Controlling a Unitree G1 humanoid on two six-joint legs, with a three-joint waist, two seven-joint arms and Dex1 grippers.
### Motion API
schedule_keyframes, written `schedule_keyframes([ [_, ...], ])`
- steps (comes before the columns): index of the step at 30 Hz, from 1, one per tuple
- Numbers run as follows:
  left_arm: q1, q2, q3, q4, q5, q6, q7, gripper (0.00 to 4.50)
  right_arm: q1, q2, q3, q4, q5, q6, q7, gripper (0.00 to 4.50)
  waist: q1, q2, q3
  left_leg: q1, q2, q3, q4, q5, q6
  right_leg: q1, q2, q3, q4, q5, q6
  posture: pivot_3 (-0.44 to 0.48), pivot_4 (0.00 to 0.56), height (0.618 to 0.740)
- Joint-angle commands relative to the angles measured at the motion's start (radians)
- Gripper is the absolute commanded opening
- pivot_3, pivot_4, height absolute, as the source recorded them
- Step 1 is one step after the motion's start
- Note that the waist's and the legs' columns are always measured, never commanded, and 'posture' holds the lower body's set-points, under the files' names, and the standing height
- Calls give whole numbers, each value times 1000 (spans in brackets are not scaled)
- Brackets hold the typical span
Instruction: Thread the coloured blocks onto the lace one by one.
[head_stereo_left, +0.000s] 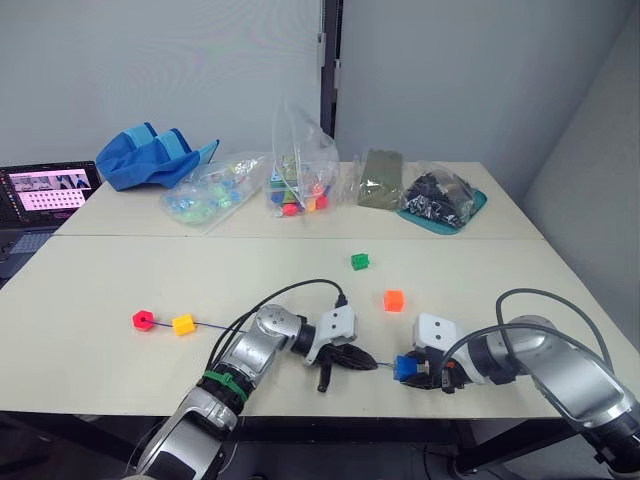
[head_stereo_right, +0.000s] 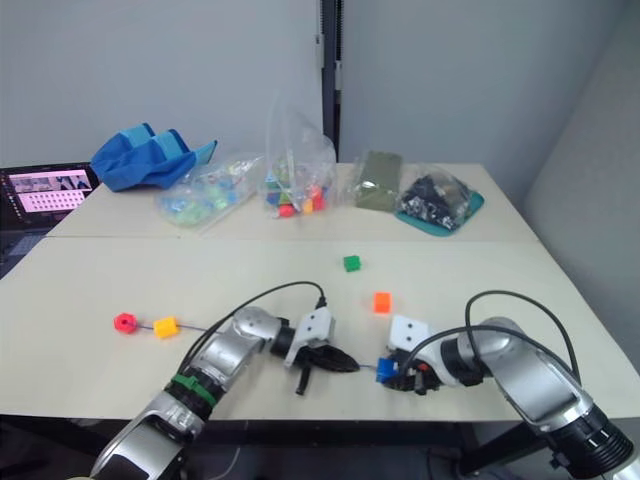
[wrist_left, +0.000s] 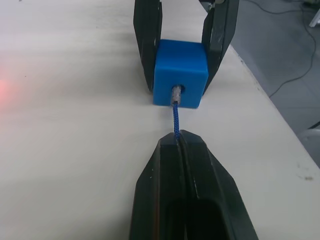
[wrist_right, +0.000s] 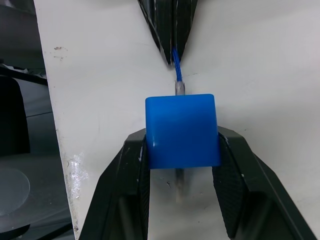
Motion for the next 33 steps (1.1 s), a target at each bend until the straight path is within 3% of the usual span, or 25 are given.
schedule_keyframes([
  [1,-15,-34,-7,2,-4,9,16,0,4,-1,-8,-21,3,3,0,1184,0,0,0,0,0,0,0,0,0,0,0,0,0,0,0,0,150,740],
  [10,-38,-56,-16,28,11,29,28,0,-1,3,-7,-26,7,13,-2,1184,-1,0,0,0,0,0,0,0,0,0,0,0,0,0,0,0,150,740],
  [14,-34,-19,1,-11,-28,74,-28,1219,6,2,-26,-38,30,39,-3,1184,-1,0,0,0,0,0,0,0,0,0,0,0,0,0,0,0,150,740],
  [16,-32,-5,7,-24,-33,77,-41,1866,10,0,-34,-43,34,38,-9,2260,-2,0,0,0,0,0,0,0,0,0,0,0,0,0,0,0,150,740],
  [22,-29,3,-6,-3,-18,51,-37,3860,34,-31,-97,-94,78,97,-14,4325,1,0,0,0,0,0,0,0,0,0,0,0,0,0,0,0,150,740],
  [23,-30,-4,-7,5,-17,39,-35,4133,42,-37,-116,-103,87,110,-23,4497,3,0,0,0,0,0,0,0,0,0,0,0,0,0,0,0,150,740],
  [33,-73,-117,-39,123,25,-113,-14,4133,300,-87,-414,-256,164,220,-121,4497,25,0,0,-1,-1,0,2,0,0,0,0,0,0,0,0,0,150,740],
])
